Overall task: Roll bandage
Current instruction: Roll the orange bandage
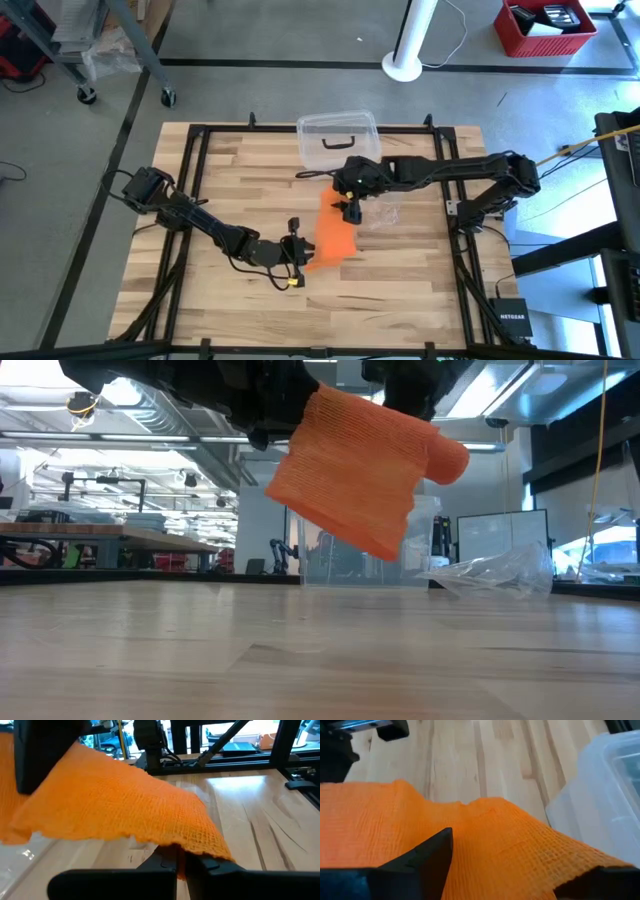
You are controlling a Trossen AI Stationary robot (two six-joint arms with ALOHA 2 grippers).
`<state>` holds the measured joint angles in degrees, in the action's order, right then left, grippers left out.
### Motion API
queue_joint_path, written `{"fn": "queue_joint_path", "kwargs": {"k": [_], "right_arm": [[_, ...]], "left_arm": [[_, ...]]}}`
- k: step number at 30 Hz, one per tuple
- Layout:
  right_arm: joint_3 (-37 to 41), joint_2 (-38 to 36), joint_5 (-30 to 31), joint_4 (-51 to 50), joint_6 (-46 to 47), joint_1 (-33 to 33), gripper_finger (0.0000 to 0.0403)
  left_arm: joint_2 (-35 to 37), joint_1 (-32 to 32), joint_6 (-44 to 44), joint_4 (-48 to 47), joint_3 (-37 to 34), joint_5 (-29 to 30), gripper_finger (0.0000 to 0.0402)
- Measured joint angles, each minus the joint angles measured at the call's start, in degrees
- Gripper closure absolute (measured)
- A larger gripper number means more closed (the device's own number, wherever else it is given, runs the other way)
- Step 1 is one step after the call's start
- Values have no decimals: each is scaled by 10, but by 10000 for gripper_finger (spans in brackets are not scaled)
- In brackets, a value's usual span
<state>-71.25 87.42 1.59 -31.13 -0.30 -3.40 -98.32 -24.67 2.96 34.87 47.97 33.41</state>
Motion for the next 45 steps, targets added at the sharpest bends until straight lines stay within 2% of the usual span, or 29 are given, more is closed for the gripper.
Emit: {"fn": "queue_joint_path", "kwargs": {"k": [6, 13, 20, 24, 29, 38, 43, 45], "right_arm": [[-16, -2, -2, -20, 0, 0, 121], [-16, -13, -2, -46, 0, 0, 88], [-16, -84, -14, -138, 13, 6, 78], [2, -145, -13, -159, 19, 27, 78], [74, -240, -5, -136, 62, 58, 78], [273, -392, 5, -41, 223, 150, 78], [348, -414, -6, -28, 353, 209, 78], [375, -408, 4, -12, 376, 226, 78]], "left_arm": [[0, 0, 0, -3, 0, 0, 400], [0, 0, 0, -6, 0, 0, 400], [0, 0, 3, -9, 0, 0, 400], [0, 0, 2, -8, 0, 1, 400], [0, 1, -4, -8, 0, 3, 400], [1, 13, -49, 14, 0, 5, 400], [1, 19, -79, 7, 0, 5, 400], [1, 25, -79, 7, 0, 5, 400]]}}
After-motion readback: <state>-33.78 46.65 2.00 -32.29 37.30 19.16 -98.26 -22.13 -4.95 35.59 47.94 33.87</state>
